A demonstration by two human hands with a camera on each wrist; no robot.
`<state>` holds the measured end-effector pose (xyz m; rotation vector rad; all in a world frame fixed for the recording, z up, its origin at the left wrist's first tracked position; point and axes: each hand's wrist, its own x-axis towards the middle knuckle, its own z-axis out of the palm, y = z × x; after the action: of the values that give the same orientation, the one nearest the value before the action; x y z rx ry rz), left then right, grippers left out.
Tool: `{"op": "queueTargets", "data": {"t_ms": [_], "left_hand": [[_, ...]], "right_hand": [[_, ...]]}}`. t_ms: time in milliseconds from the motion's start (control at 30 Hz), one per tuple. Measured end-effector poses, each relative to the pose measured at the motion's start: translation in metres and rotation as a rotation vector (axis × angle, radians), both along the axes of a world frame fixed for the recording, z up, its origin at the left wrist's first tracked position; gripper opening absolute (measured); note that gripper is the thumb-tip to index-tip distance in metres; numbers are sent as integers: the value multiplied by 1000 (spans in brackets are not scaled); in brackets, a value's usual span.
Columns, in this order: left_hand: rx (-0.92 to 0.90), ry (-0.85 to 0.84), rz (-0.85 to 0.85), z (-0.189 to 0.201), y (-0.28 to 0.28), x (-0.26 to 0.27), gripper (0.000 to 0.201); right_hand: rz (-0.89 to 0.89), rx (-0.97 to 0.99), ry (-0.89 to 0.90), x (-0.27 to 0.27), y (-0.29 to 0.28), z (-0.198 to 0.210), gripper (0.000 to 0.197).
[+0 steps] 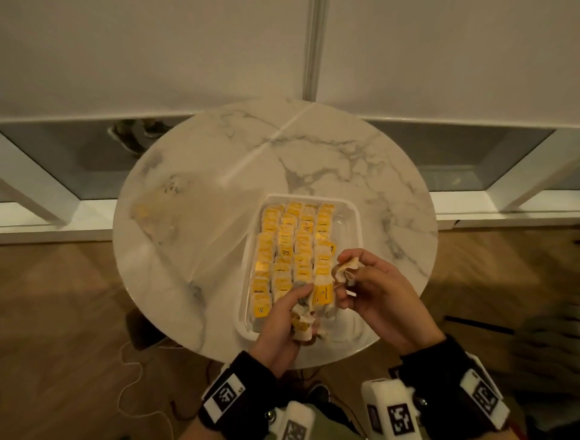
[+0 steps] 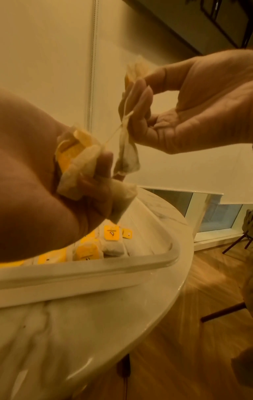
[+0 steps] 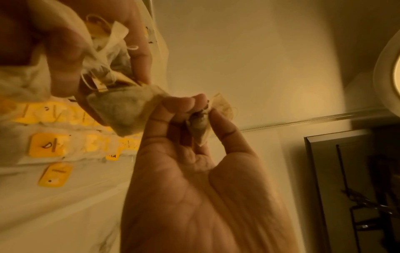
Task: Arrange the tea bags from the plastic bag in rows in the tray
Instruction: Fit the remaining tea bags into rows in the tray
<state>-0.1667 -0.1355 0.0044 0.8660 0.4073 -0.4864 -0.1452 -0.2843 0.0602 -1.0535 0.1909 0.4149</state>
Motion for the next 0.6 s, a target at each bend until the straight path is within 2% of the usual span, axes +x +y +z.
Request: {"op": "queueTargets", "data": {"t_ms": [100, 167, 200, 300, 333, 500, 600], "left_hand": [[-44, -65, -46, 0, 0, 0, 21], [-15, -125, -55, -3, -1, -1, 44], [4, -139, -63, 1, -1, -1, 46], [43, -167, -41, 1, 0, 0, 16], [55, -184, -34, 3, 2, 0, 14], [171, -276, 29, 5, 4, 3, 23], [235, -338, 16, 9, 5, 3, 22]], "right_hand": [[3, -28, 1, 3, -3, 1, 21], [-11, -36, 0, 4, -6, 2, 21], [-19, -39, -3, 4, -9, 2, 21], [-52, -57, -28, 3, -16, 3, 15], [-61, -64, -36, 3, -18, 4, 13], [-66, -89, -56, 2, -26, 4, 18], [-23, -189, -102, 1, -29, 2, 24]]}}
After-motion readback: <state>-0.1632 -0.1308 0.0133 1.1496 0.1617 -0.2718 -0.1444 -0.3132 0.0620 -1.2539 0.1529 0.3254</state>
